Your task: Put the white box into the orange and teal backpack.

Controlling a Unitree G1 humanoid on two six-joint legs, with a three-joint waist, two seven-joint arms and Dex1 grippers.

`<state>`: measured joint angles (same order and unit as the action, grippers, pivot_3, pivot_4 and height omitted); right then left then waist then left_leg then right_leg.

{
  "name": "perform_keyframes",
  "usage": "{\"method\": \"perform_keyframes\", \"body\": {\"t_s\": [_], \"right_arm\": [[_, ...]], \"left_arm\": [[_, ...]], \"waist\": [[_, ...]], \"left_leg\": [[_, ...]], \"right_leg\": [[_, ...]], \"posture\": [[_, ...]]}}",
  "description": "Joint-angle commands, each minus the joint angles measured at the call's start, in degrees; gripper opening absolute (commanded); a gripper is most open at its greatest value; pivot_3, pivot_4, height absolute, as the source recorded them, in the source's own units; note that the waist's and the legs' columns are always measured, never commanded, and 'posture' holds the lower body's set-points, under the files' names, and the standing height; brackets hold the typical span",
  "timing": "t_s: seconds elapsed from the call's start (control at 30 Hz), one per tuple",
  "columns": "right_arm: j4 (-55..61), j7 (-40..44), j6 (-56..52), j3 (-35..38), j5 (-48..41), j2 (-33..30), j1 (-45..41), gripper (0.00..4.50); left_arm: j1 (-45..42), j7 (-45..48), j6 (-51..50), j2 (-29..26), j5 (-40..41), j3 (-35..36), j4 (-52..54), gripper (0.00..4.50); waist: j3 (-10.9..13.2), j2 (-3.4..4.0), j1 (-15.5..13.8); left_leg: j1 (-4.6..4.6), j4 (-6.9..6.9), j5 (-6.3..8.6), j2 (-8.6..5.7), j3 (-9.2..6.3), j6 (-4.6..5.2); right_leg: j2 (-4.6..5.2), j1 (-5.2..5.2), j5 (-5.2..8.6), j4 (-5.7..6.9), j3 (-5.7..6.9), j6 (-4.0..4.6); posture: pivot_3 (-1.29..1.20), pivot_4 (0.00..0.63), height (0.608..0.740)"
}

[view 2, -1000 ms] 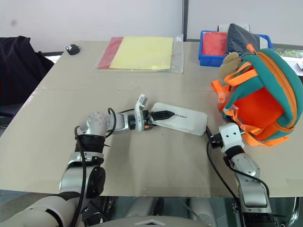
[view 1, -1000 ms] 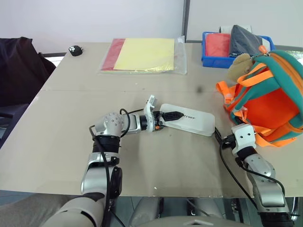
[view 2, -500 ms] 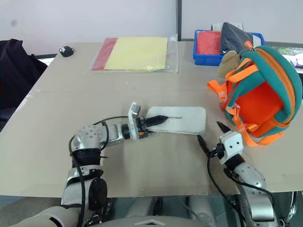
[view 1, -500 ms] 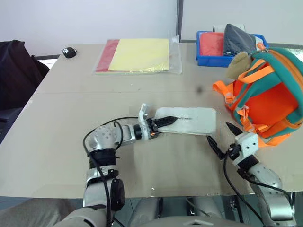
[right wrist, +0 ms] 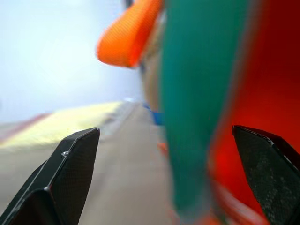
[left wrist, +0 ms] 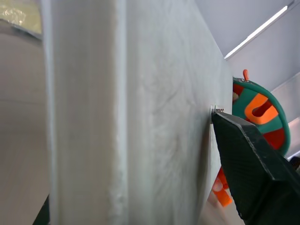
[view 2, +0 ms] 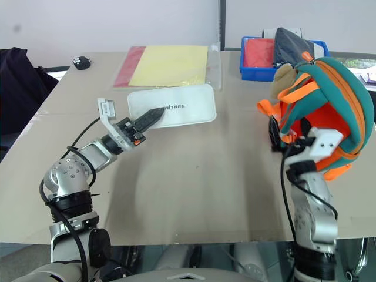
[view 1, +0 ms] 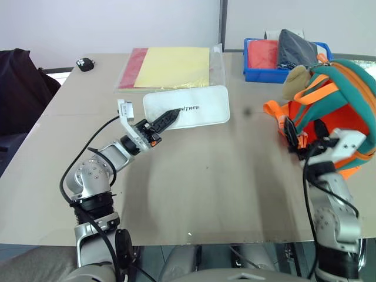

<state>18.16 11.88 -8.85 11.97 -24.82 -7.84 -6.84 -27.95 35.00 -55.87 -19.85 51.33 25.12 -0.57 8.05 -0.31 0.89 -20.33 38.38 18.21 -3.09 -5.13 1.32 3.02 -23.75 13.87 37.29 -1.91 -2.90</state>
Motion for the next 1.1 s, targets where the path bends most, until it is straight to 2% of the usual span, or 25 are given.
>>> {"method": "perform_keyframes", "body": {"t_s": [0.03,0.07,0.17,0.23,0.27,0.3,0.37,0.43,0.57,0.67,0.77,0.87,0.93,1.1], "right_arm": [[-6.8,-3.7,-1.3,1.9,0.4,0.1,-7.4,4.5],[-9.0,-5.4,-0.8,2.5,1.4,0.0,-9.8,4.5],[-12.0,-3.2,1.3,1.6,2.2,-0.9,-13.7,3.62],[-12.4,-1.7,1.9,0.8,2.4,-1.1,-14.6,2.82],[-12.4,-1.2,1.5,0.6,2.0,-1.1,-15.0,2.19],[-12.4,-0.9,1.2,0.5,1.6,-1.1,-15.2,1.81],[-11.7,4.7,-0.8,-2.9,1.0,-2.9,-17.0,0.75],[-10.2,12.1,-9.3,-7.0,-5.2,-4.3,-19.5,0.09],[-3.6,27.5,-23.8,-14.6,-17.3,-8.7,-21.0,0.09],[3.6,31.8,-35.6,-10.4,-33.7,-14.3,-20.0,0.09],[5.6,33.3,-40.6,-4.0,-41.3,-21.5,-15.5,0.09],[3.3,32.5,-37.9,1.5,-37.9,-26.1,-11.2,0.09],[1.9,32.6,-34.6,2.3,-33.6,-27.5,-9.8,0.09],[1.1,28.6,-31.5,1.4,-31.1,-23.5,-11.7,0.09]], "left_arm": [[-0.5,-0.7,3.6,-0.2,0.6,0.2,3.2,2.57],[-0.6,-1.2,4.0,0.1,1.1,0.3,3.5,2.57],[-0.4,-2.4,5.3,0.6,1.6,0.4,4.0,2.57],[-0.3,-3.0,6.0,0.6,1.8,0.5,4.4,2.57],[-0.3,-3.2,6.4,0.6,1.8,0.5,4.5,2.57],[-0.3,-3.4,6.6,0.5,1.8,0.5,4.5,2.57],[-0.5,-3.8,8.4,-0.7,1.2,1.9,3.9,2.57],[-0.8,-3.1,10.2,-2.8,0.8,3.4,2.7,2.57],[-1.6,-0.9,13.6,-5.3,3.2,7.7,-1.2,2.57],[-1.2,2.8,16.3,-8.0,2.1,8.2,-3.5,2.57],[-1.4,4.4,17.5,-9.1,2.7,8.5,-4.1,2.57],[-1.1,7.6,18.3,-9.1,4.0,7.2,-0.7,2.57],[-1.3,9.2,18.6,-8.6,4.6,6.1,1.2,2.57],[0.2,16.7,19.8,-8.2,5.2,0.9,7.3,2.57]], "waist": [[0.0,0.0,-0.1],[0.0,0.0,0.0],[0.0,0.0,0.0],[0.0,0.0,0.2],[0.0,0.0,0.2],[0.0,0.0,0.3],[0.0,0.0,0.5],[0.0,-0.04,1.5],[0.1,-0.06,2.7],[0.1,-0.1,2.6],[0.1,-0.18,1.3],[0.1,-0.3,-0.1],[0.1,-0.32,-0.4],[0.1,-0.31,0.1]], "left_leg": [[-0.05,0.0,0.0,-0.01,-0.01,0.0],[-0.2,0.04,-0.01,-0.04,-0.01,0.01],[-0.43,0.1,-0.01,-0.07,0.0,0.02],[-0.44,0.07,-0.01,-0.06,0.0,0.02],[-0.45,0.05,-0.01,-0.05,0.0,0.02],[-0.44,0.05,-0.01,-0.05,0.0,0.01],[-0.44,0.08,-0.01,-0.05,0.03,0.01],[-0.45,0.13,-0.01,-0.05,0.06,0.02],[-0.37,0.11,-0.02,0.11,0.14,0.0],[-0.49,0.08,-0.02,0.13,0.04,-0.01],[-0.62,0.16,-0.01,-0.02,-0.05,0.01],[-0.89,0.32,0.02,-0.1,-0.38,0.07],[-1.02,0.37,0.02,-0.12,-0.47,0.07],[-1.09,0.43,0.02,-0.1,-0.52,0.06]], "right_leg": [[0.01,-0.04,0.0,-0.02,0.04,0.0],[0.03,-0.18,0.0,0.0,0.12,0.0],[0.06,-0.4,-0.01,0.07,0.24,0.0],[0.05,-0.43,-0.01,0.06,0.25,0.0],[0.05,-0.45,-0.01,0.06,0.24,0.0],[0.04,-0.45,-0.01,0.07,0.24,-0.01],[0.04,-0.45,-0.01,0.11,0.21,-0.01],[0.04,-0.48,-0.01,0.19,0.18,-0.01],[-0.11,-0.54,-0.01,0.36,0.08,0.01],[-0.07,-0.59,-0.01,0.31,0.14,0.01],[0.09,-0.57,-0.01,0.15,0.25,0.0],[0.17,-0.51,-0.02,-0.14,0.39,-0.01],[0.19,-0.53,-0.02,-0.21,0.48,-0.02],[0.17,-0.58,-0.02,-0.13,0.53,-0.02]], "posture": [[0.0,0.15,0.74],[0.0,0.15,0.74],[0.0,0.15,0.74],[0.0,0.15,0.74],[0.0,0.15,0.74],[0.0,0.15,0.74],[0.0,0.15,0.74],[0.0,0.15,0.74],[0.0,0.15,0.74],[0.0,0.15,0.74],[0.0,0.15,0.74],[0.0,0.15,0.74],[0.0,0.15,0.74],[0.0,0.15,0.74]]}}
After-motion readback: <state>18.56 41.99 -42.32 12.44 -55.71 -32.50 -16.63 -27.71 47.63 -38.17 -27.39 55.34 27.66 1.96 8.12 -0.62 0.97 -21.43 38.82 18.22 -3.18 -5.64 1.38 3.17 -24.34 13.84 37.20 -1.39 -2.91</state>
